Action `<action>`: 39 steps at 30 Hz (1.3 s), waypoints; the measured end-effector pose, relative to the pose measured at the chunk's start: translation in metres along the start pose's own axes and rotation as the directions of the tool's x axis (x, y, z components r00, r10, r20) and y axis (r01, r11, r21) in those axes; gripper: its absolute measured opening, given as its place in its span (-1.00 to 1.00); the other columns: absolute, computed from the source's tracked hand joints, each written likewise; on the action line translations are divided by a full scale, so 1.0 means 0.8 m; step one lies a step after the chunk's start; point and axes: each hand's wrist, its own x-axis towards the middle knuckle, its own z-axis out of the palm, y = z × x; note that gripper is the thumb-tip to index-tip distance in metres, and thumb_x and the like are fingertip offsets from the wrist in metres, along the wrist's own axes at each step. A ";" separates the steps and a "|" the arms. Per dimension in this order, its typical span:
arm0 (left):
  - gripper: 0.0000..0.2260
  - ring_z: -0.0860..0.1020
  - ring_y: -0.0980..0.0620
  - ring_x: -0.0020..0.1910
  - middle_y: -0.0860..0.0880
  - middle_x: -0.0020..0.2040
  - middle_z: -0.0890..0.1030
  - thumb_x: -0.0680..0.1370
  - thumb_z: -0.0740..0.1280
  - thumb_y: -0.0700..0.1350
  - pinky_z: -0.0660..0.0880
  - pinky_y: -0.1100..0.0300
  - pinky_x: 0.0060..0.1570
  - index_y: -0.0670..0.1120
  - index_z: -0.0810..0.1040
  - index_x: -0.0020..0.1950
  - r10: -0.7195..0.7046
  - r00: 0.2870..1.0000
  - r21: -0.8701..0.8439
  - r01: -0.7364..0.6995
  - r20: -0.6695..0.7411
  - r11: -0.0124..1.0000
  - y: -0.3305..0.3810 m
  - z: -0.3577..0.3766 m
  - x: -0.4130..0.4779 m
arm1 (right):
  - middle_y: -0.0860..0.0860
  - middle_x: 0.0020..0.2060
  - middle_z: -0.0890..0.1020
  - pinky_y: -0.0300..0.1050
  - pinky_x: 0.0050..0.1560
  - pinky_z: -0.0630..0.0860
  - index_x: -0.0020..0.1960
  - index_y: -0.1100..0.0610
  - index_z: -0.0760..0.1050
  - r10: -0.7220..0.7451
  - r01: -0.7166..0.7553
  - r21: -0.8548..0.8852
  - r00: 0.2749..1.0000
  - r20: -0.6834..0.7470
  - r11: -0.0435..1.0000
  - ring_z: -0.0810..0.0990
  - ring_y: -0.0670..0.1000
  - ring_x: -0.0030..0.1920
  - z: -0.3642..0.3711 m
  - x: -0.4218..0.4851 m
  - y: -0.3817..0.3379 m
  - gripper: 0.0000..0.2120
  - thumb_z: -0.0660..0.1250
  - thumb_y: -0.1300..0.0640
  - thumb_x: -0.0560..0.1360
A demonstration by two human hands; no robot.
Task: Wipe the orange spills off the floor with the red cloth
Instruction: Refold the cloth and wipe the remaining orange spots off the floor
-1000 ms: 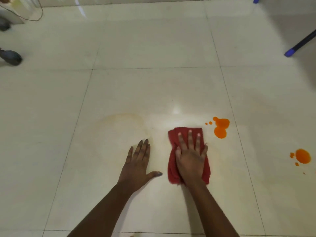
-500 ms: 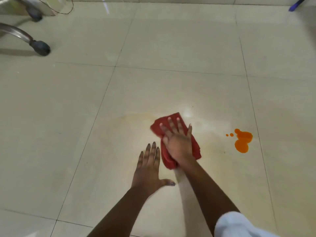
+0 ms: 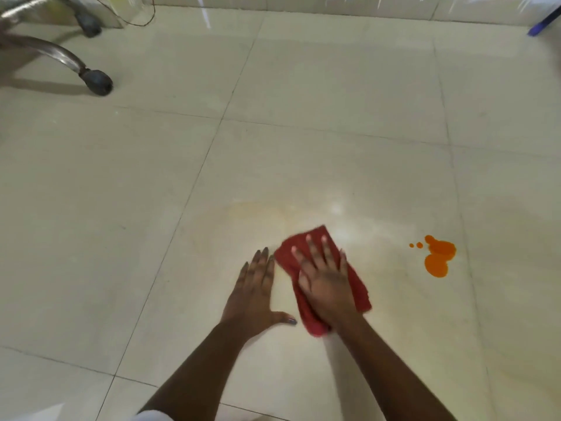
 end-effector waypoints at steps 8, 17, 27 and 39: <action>0.19 -0.36 -0.01 0.47 -0.05 0.46 -0.39 0.17 0.16 0.53 -0.31 0.09 0.45 -0.14 -0.41 0.42 0.161 0.987 0.039 -0.161 0.017 0.986 0.007 -0.010 0.020 | 0.04 0.44 0.31 0.21 0.40 0.00 0.43 -0.11 0.23 -0.074 0.073 -0.054 0.997 -0.003 0.996 0.20 0.15 0.46 0.012 -0.035 0.030 -0.52 0.03 -0.10 0.52; 0.11 -0.36 -0.02 0.48 -0.05 0.44 -0.43 0.33 0.31 0.40 -0.29 0.06 0.45 -0.14 -0.28 0.51 0.203 0.979 -0.014 -0.203 0.009 0.979 0.056 -0.036 0.077 | 0.00 0.53 -0.11 0.25 0.43 -0.20 0.51 -0.13 -0.11 0.587 -0.575 0.139 0.806 -0.075 0.806 -0.21 0.11 0.51 -0.048 0.123 0.120 -0.50 -0.08 -0.07 0.60; 0.11 -0.47 -0.04 0.41 -0.05 0.43 -0.48 0.32 0.33 0.37 -0.33 0.01 0.45 -0.12 -0.32 0.50 0.204 0.976 0.052 -0.208 0.075 0.977 0.061 -0.020 0.084 | 0.00 0.53 -0.12 0.25 0.43 -0.20 0.51 -0.13 -0.11 0.489 -0.480 0.110 0.870 -0.070 0.870 -0.21 0.12 0.51 -0.061 0.157 0.153 -0.51 -0.10 -0.06 0.61; 0.14 -0.44 -0.08 0.43 -0.07 0.39 -0.50 0.30 0.32 0.42 -0.26 -0.01 0.48 -0.15 -0.30 0.50 0.196 0.975 0.068 -0.203 0.102 0.977 0.065 -0.032 0.080 | 0.09 0.52 -0.10 0.20 0.39 -0.35 0.51 -0.04 -0.20 0.373 -0.372 0.028 0.926 -0.063 0.928 -0.19 0.19 0.50 -0.020 0.053 0.088 -0.45 -0.29 -0.14 0.55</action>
